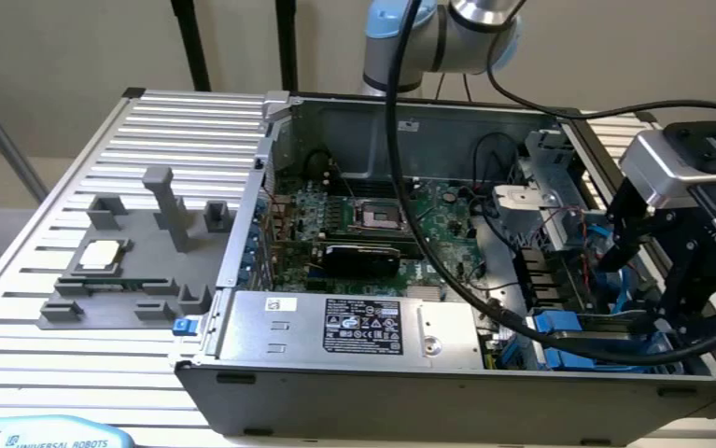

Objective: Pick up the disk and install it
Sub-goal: 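Insert the first disk wire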

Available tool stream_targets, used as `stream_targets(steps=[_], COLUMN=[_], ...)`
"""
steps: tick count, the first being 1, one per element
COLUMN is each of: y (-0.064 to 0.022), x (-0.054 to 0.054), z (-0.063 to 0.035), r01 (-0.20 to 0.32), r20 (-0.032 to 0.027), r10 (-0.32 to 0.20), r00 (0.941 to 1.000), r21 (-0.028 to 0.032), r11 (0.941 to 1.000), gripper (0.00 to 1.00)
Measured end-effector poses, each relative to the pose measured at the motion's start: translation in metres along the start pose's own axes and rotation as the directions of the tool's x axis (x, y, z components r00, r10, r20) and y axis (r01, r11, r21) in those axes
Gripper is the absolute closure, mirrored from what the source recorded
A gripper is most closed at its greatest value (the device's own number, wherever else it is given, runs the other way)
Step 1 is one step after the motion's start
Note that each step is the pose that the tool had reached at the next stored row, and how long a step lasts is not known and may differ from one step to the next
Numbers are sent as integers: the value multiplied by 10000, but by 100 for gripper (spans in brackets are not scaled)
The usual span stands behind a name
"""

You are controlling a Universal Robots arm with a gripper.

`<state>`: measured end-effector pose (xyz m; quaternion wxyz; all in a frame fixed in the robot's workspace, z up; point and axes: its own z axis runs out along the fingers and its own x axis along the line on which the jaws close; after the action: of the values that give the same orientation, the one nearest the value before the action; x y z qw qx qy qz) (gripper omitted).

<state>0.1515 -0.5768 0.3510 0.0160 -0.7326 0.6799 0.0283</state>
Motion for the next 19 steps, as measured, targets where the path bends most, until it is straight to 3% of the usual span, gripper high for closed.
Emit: stream_targets(steps=[3,6,14,16,18,19], y=[8,11,-98,-128,-147,-152], x=[100,181,260,265,270,271], z=[-12,-24,-42,-43,-43,-44], r01=[1,3,23,48,88,119], r20=[39,116,458,517,549,556], r10=[-1,-3,-24,-49,-90,-120], r00=[10000,9999,9989,9987,9984,9984], r21=[3,8,33,36,37,36], r11=[10000,10000,10000,10000,10000,9999], gripper=[33,33,33,42,42,49])
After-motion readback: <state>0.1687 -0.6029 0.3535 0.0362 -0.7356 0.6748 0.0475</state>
